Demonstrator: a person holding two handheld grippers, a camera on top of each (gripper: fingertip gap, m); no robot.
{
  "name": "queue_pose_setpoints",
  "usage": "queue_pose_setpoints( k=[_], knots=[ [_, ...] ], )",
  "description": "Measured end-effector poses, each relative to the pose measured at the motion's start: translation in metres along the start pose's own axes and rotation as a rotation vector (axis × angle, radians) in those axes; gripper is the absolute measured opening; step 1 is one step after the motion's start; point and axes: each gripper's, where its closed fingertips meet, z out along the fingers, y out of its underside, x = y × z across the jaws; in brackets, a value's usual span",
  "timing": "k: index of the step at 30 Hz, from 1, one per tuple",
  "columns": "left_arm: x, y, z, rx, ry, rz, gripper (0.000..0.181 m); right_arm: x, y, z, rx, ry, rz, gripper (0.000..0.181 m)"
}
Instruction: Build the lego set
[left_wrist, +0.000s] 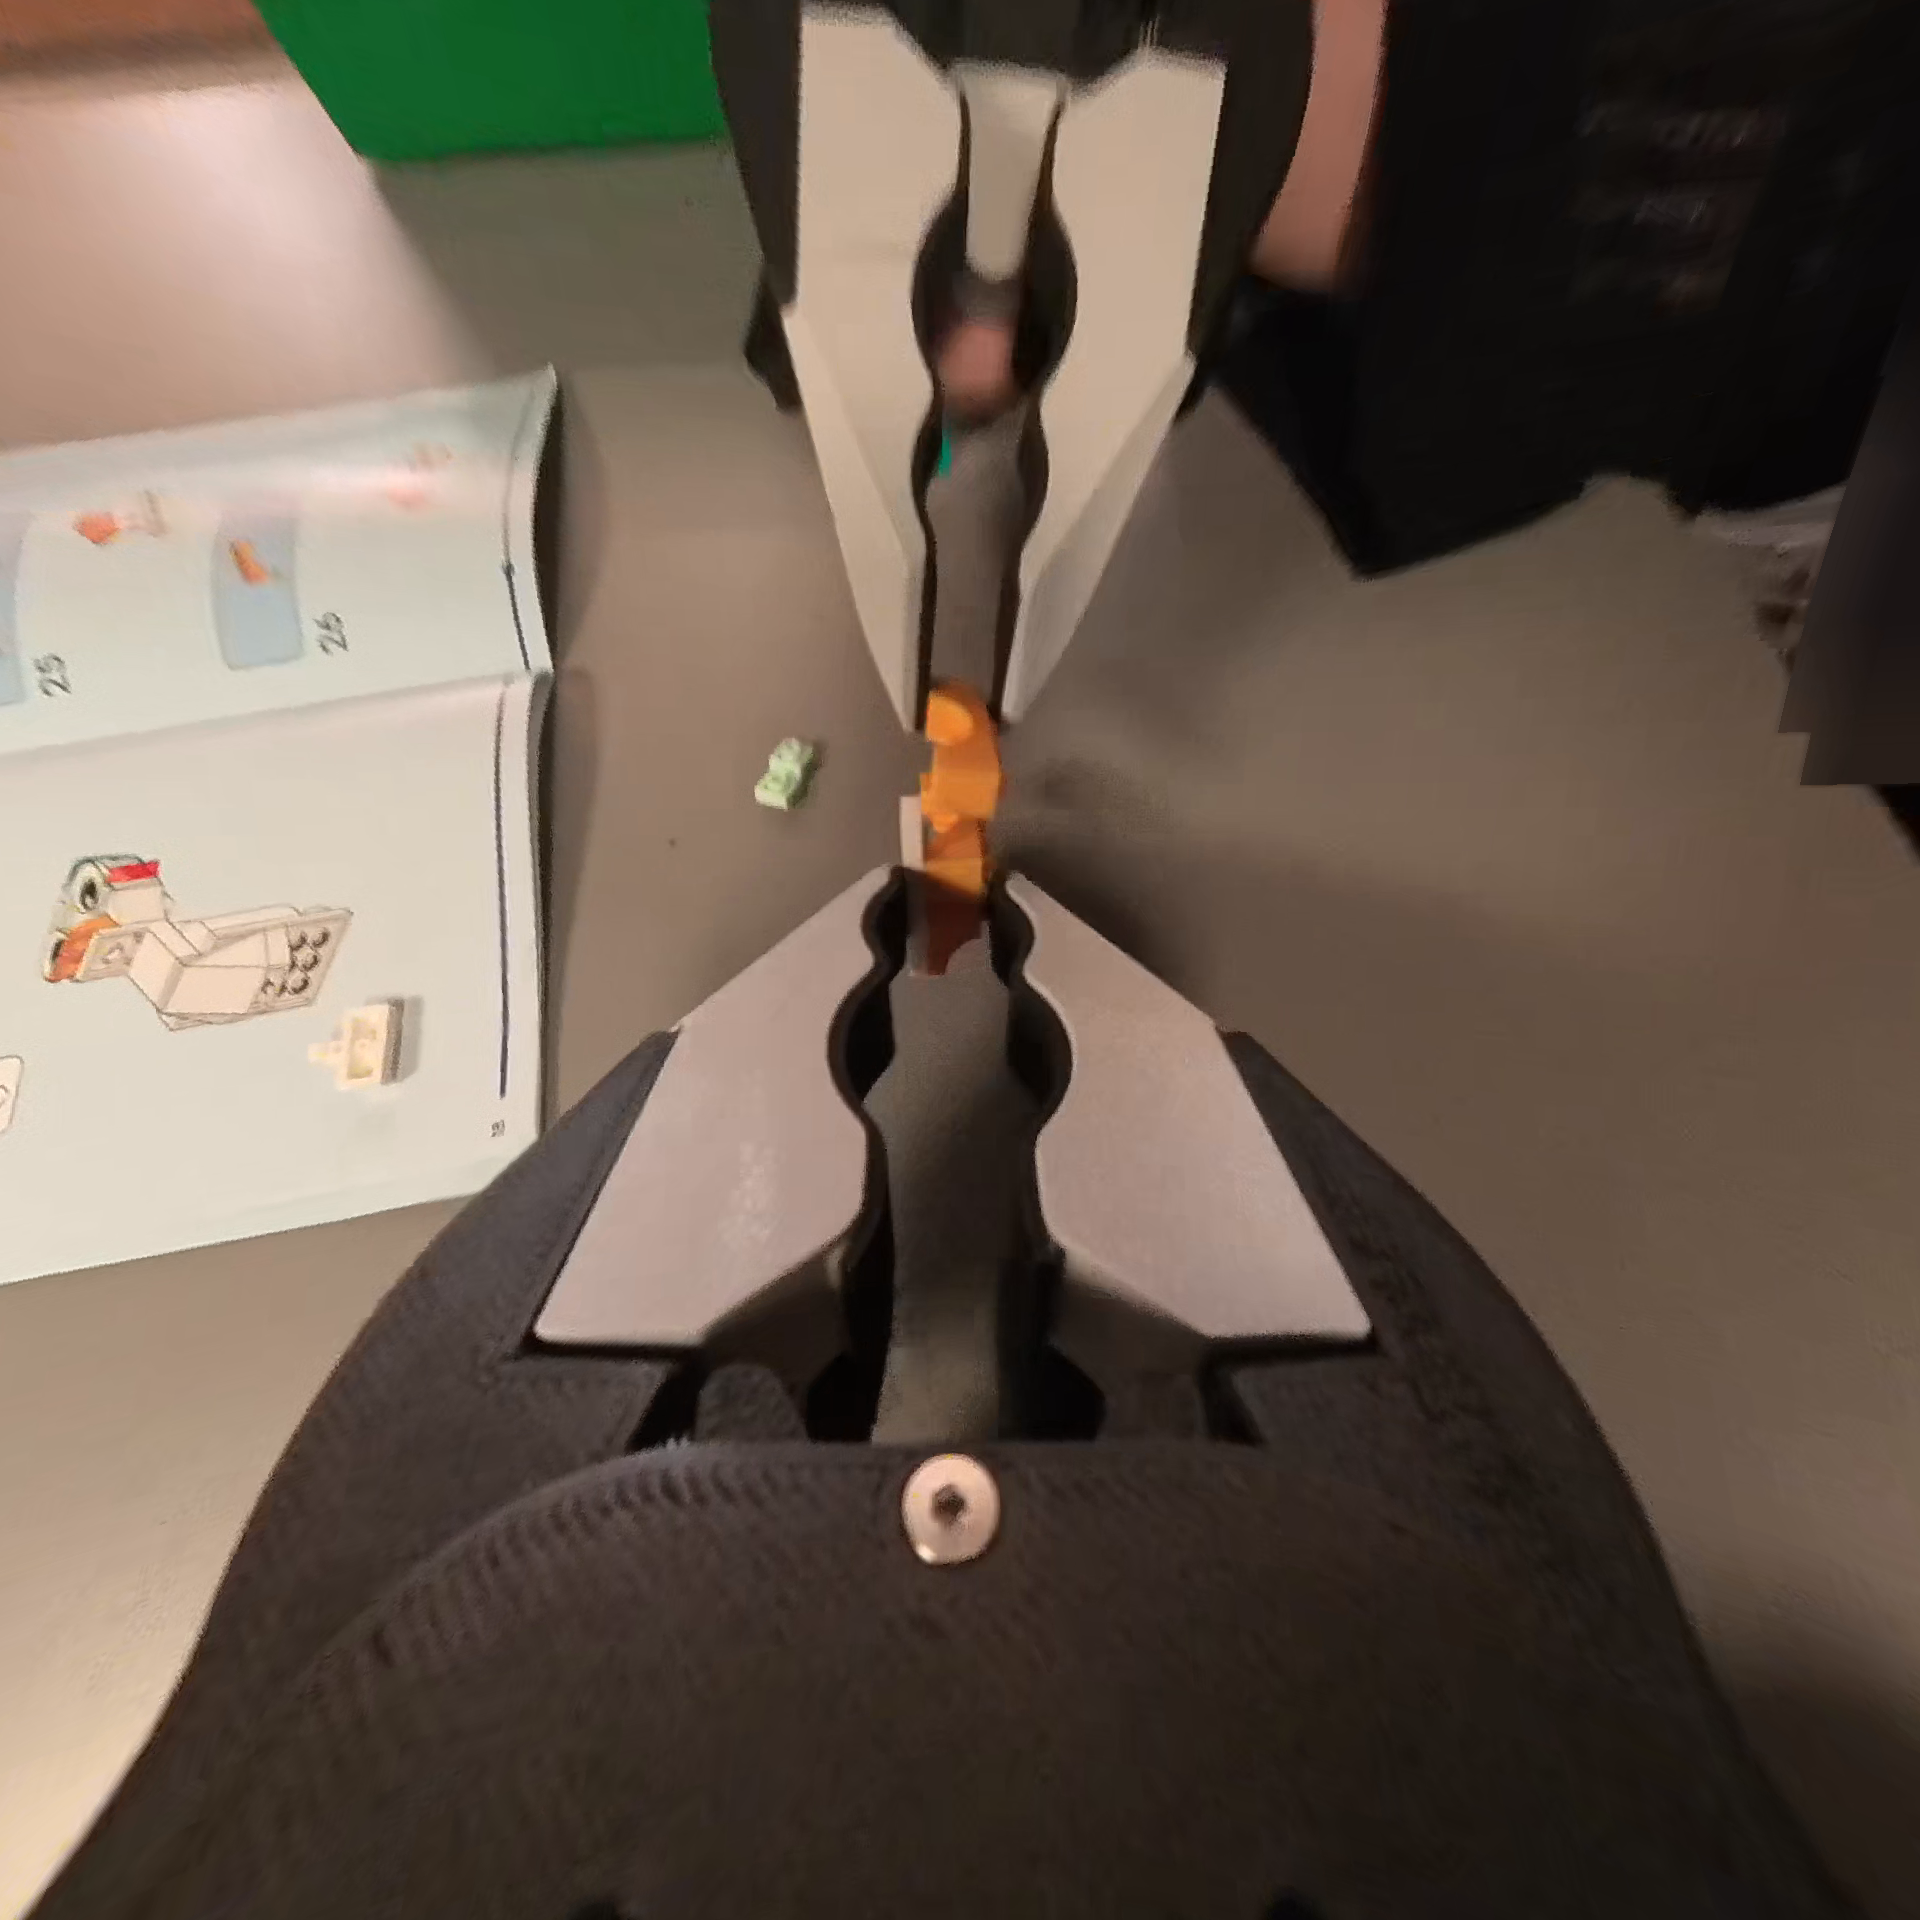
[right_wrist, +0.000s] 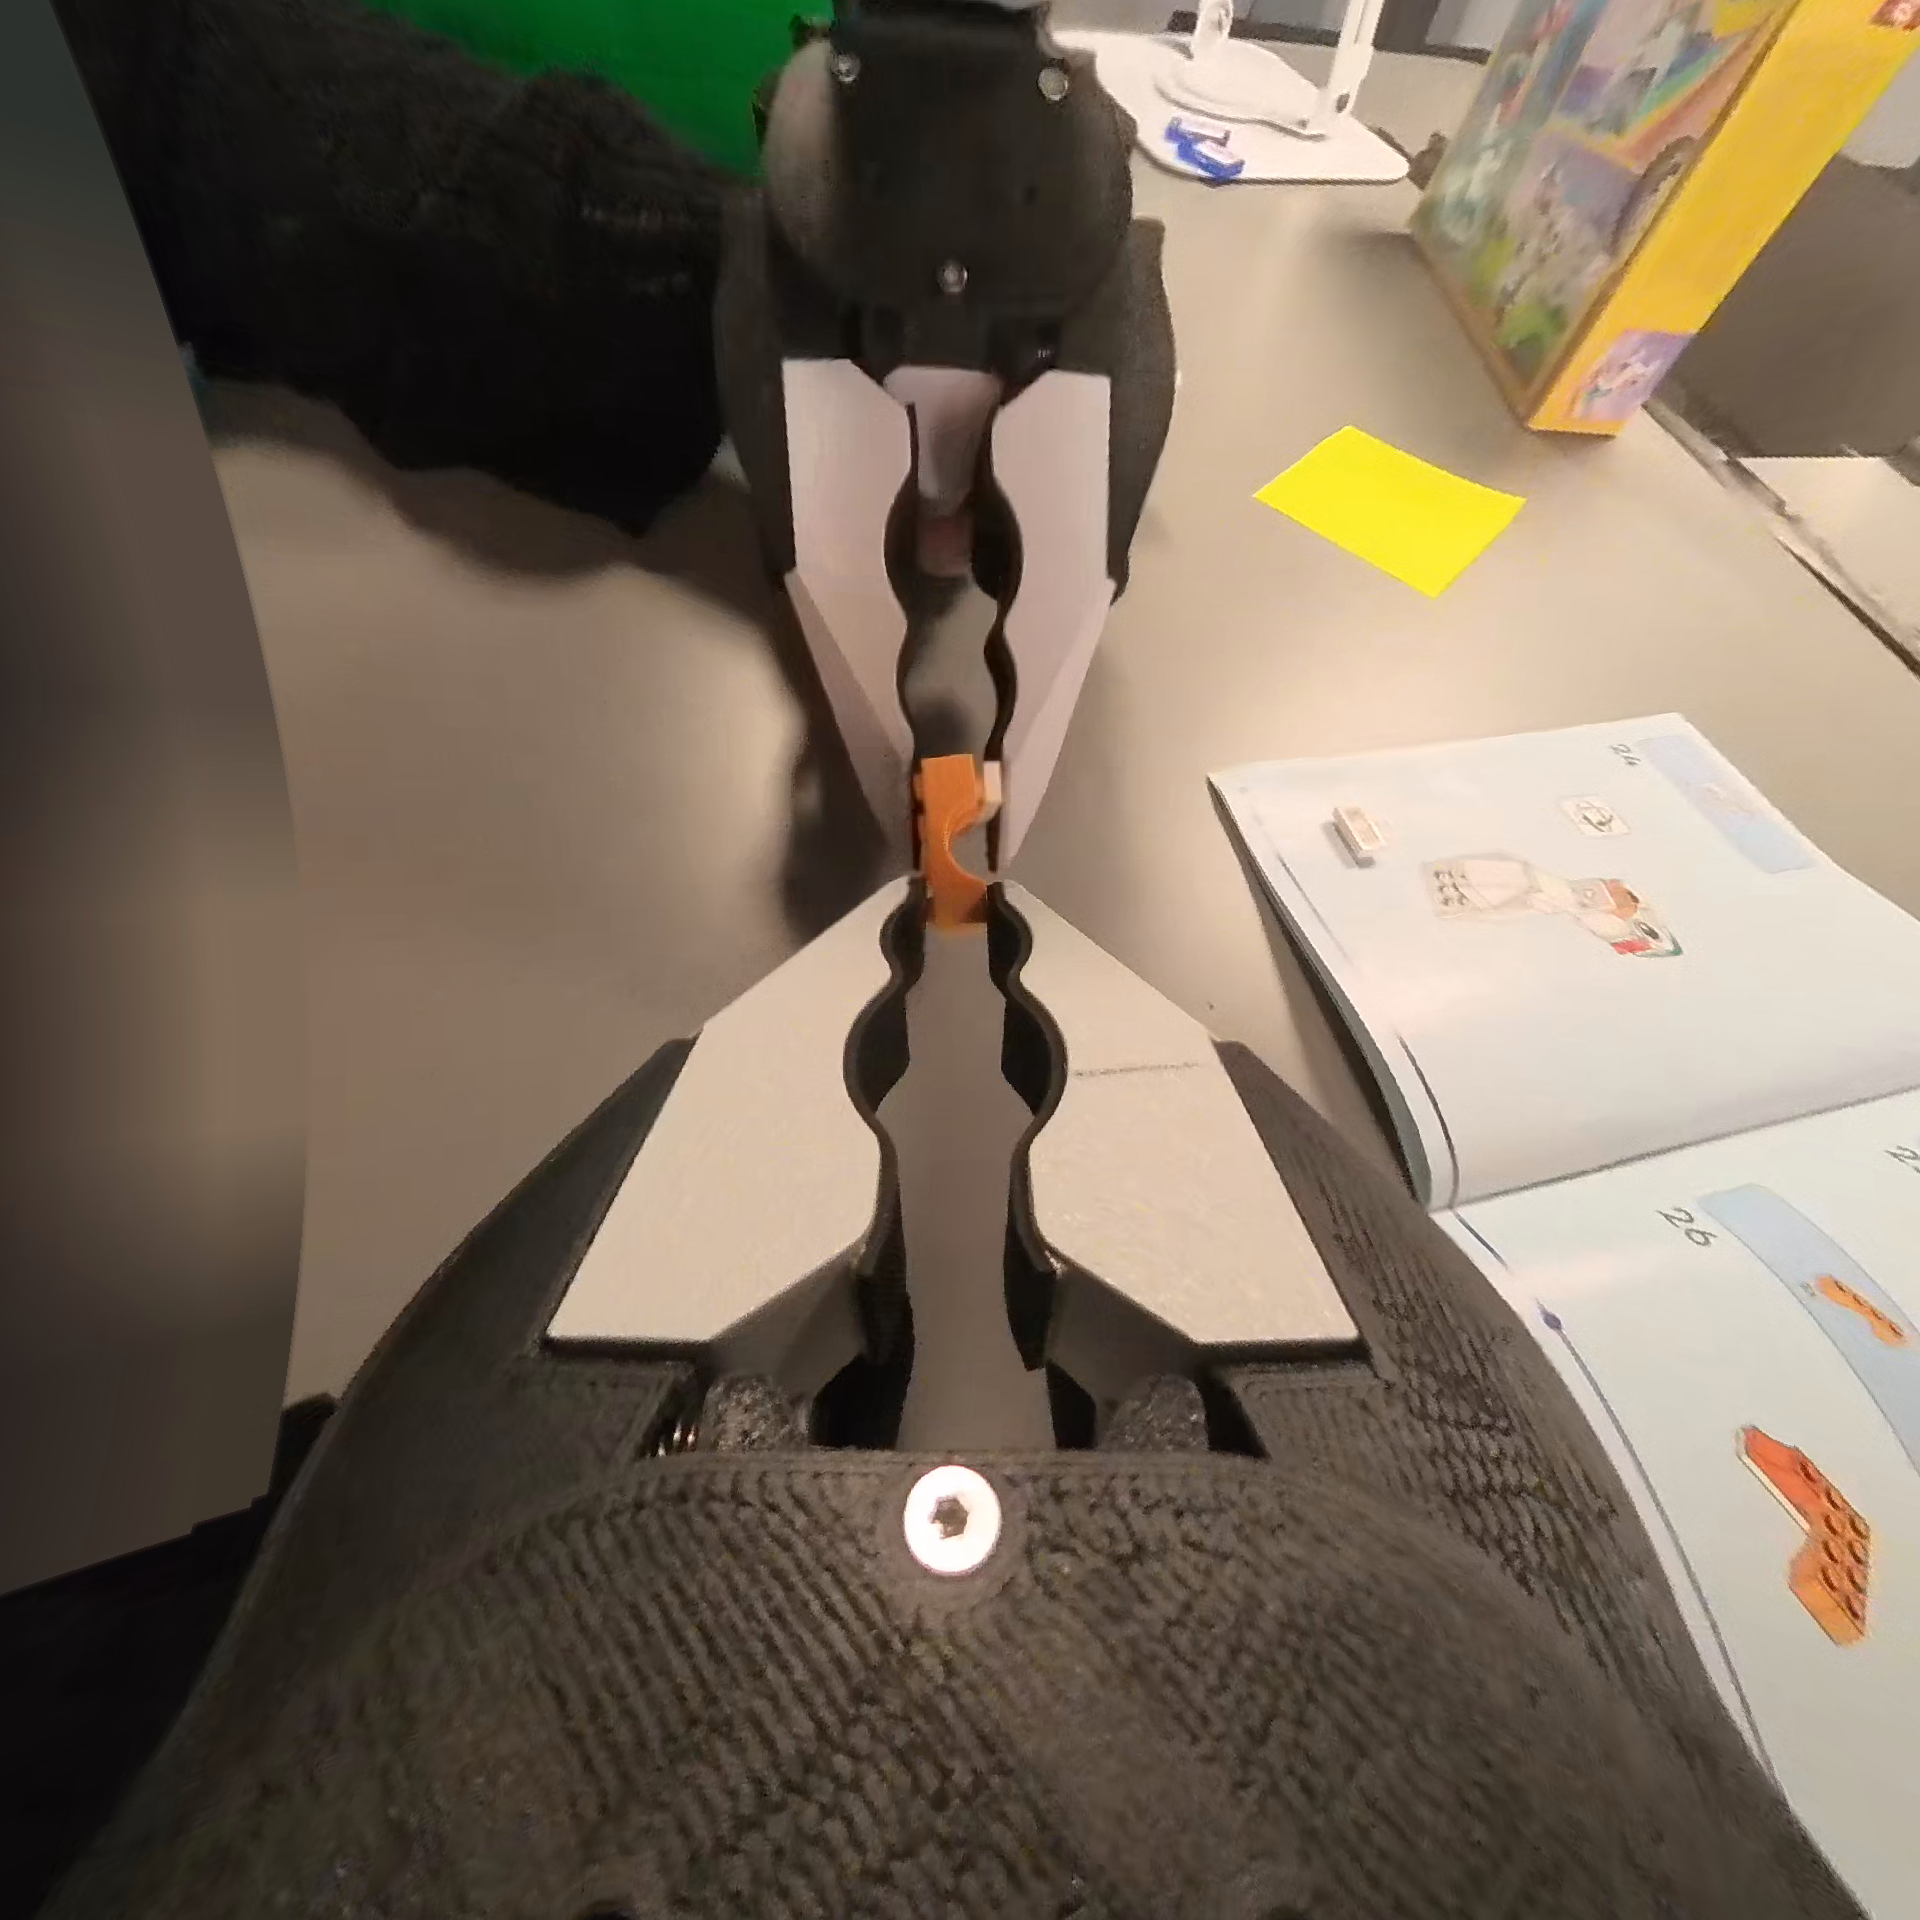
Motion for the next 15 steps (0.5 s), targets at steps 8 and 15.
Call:
queue_pose_setpoints(
  k=[8,15],
  knots=[
    [0.001,-0.041,-0.014,0.283,-0.066,-0.021,0.014,0.000,-0.032,-0.016,0.032,0.034,-0.005,0.009],
    [0.005,-0.060,-0.023,0.434,-0.095,-0.034,0.014,-0.002,-0.047,-0.029,-0.109,0.059,-0.015,0.010]
  ],
)
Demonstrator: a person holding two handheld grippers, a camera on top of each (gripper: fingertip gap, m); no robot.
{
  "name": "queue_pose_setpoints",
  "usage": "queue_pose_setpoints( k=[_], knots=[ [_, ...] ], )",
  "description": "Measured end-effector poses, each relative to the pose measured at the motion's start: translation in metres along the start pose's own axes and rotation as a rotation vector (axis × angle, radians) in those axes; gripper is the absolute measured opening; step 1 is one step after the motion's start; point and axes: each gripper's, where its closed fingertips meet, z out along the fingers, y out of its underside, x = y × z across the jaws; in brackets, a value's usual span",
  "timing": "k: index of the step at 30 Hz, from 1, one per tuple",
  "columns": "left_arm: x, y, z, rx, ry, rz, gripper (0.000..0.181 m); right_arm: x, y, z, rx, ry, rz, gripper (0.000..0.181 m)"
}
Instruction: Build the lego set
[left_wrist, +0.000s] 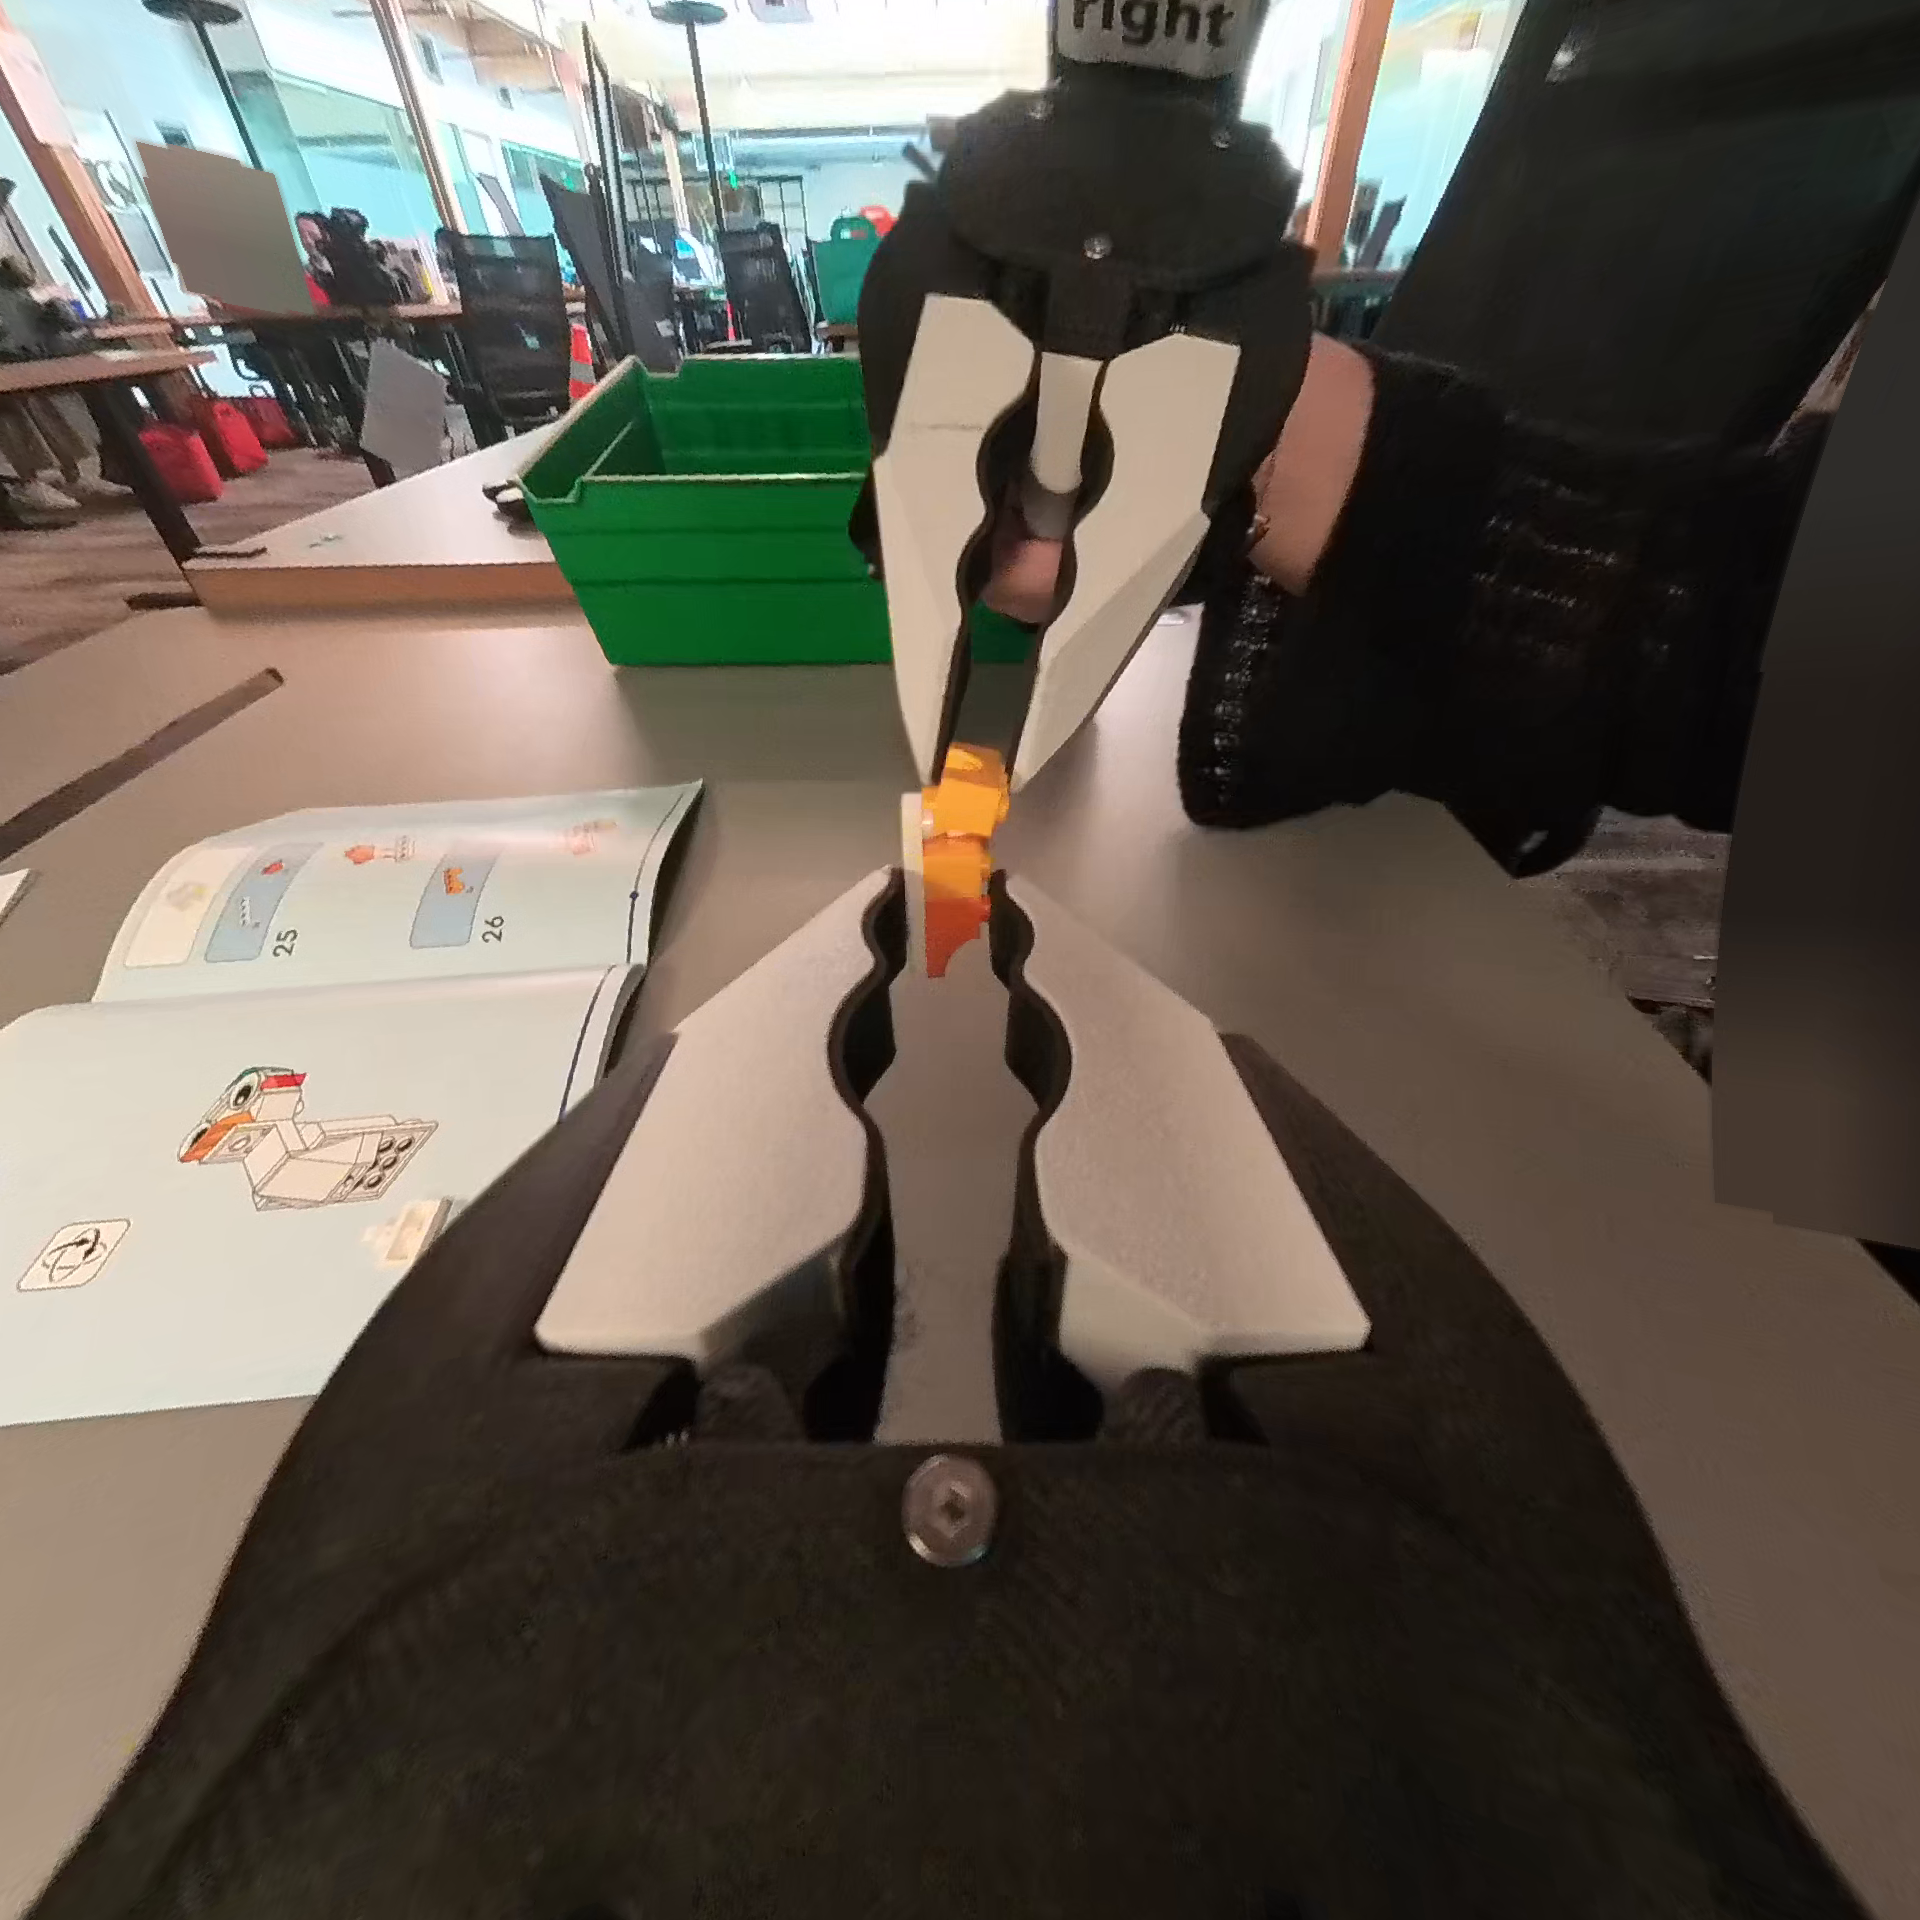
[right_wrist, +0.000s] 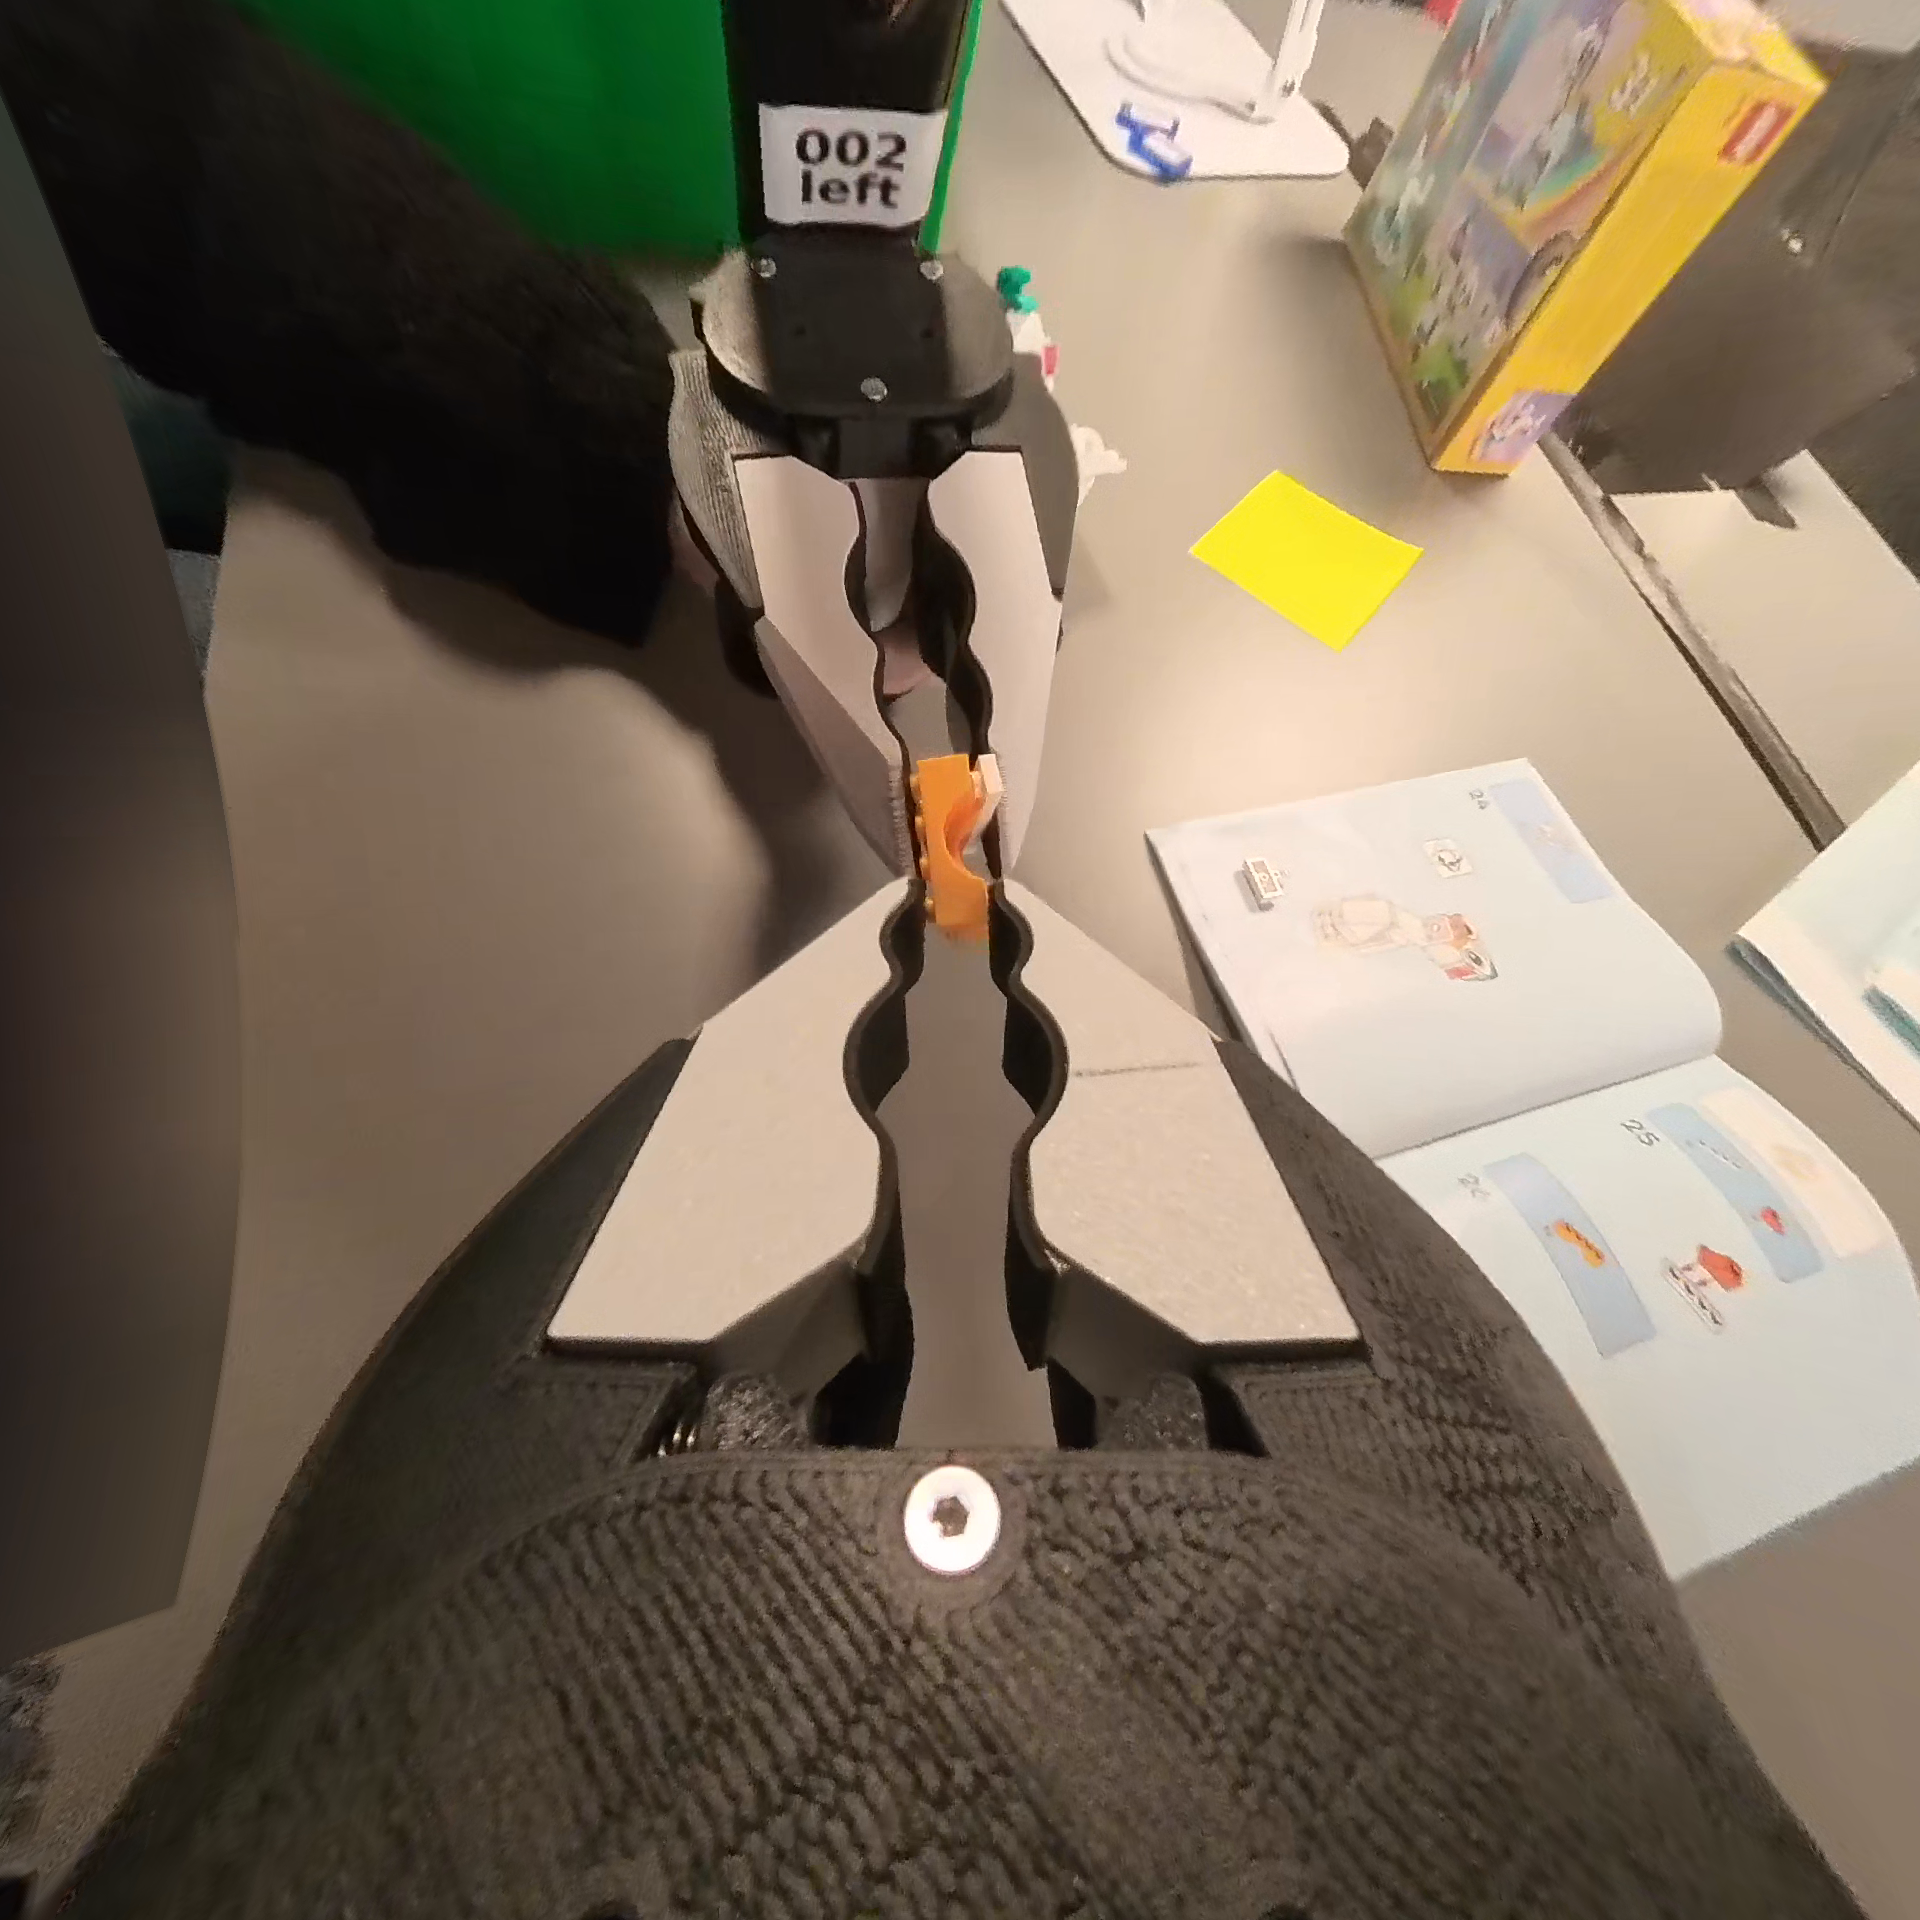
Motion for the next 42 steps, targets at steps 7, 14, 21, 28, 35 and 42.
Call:
queue_pose_setpoints(
  k=[7,14,21,28,35,42],
  knots=[
    [0.0021,-0.0038,-0.0018,0.031,0.013,-0.003,0.014,-0.0019,-0.0011,-0.0029,-0.094,0.014,0.011,0.010],
    [0.0057,-0.0064,-0.0026,0.050,0.053,-0.025,0.014,-0.0035,-0.0055,-0.0017,-0.157,0.011,-0.027,0.010],
    [0.0085,-0.0089,-0.0030,0.070,0.067,-0.018,0.014,-0.0021,-0.0079,-0.0002,-0.203,0.006,-0.039,0.012],
    [0.0072,-0.0094,-0.0033,0.074,0.061,-0.022,0.014,-0.0009,-0.0059,-0.0002,-0.203,0.010,-0.006,0.012],
    [0.0065,-0.0095,-0.0036,0.075,0.059,-0.026,0.014,-0.0006,-0.0061,-0.0009,-0.197,0.023,-0.001,0.011],
    [0.0058,-0.0096,-0.0040,0.077,0.062,-0.037,0.014,0.0006,-0.0065,-0.0023,-0.190,0.032,0.005,0.011]
  ],
)
